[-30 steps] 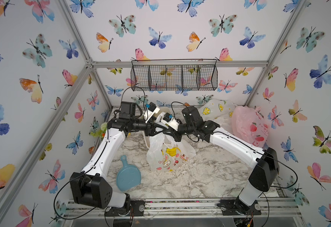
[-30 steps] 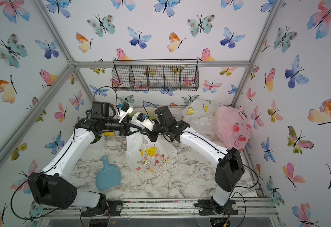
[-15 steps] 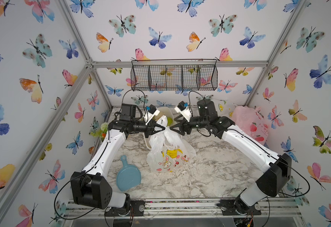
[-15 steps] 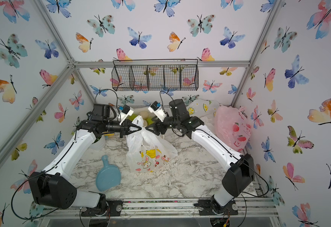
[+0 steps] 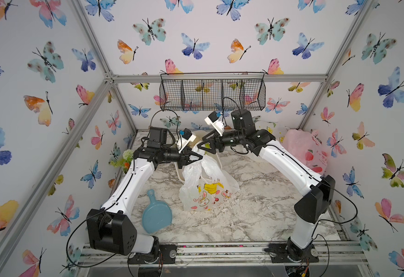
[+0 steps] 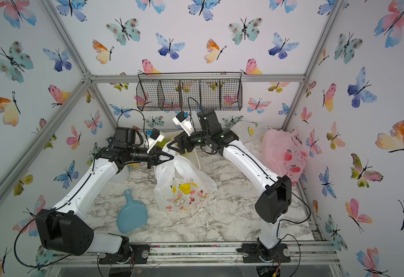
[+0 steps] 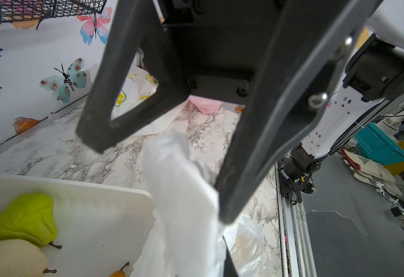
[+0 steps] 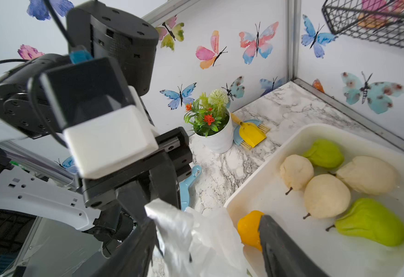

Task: Place the pears into plastic bags & tie knots
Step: Tie the plastic bag at the center of the board.

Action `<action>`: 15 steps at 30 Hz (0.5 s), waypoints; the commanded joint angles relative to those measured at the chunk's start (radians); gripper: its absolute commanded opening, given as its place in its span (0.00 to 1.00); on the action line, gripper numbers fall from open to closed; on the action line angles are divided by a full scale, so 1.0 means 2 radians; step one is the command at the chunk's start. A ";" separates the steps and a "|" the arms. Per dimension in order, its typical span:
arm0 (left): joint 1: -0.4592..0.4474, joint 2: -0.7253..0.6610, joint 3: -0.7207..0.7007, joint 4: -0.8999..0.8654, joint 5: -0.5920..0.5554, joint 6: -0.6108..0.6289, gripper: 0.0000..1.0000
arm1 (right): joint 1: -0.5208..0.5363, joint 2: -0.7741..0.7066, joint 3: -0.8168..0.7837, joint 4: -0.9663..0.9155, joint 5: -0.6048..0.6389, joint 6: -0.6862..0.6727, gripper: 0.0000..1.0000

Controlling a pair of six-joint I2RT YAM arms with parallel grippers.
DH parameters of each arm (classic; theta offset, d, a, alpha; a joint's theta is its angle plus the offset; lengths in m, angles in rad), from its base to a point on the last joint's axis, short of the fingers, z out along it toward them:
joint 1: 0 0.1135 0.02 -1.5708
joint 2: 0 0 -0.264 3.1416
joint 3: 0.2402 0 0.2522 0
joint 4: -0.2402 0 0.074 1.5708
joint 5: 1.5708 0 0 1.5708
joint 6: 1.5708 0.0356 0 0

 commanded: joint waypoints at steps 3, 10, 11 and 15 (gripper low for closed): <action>-0.002 0.007 0.011 0.002 -0.001 -0.001 0.10 | 0.005 0.006 0.018 -0.002 -0.040 0.022 0.56; -0.002 0.008 0.008 0.005 -0.020 -0.012 0.19 | 0.006 -0.014 -0.007 0.020 -0.029 0.023 0.10; -0.002 0.006 0.002 0.010 -0.022 -0.016 0.23 | 0.006 -0.021 -0.015 0.029 -0.030 0.025 0.07; -0.002 0.008 -0.009 0.016 -0.030 -0.026 0.25 | 0.007 -0.036 -0.034 0.050 -0.037 0.035 0.04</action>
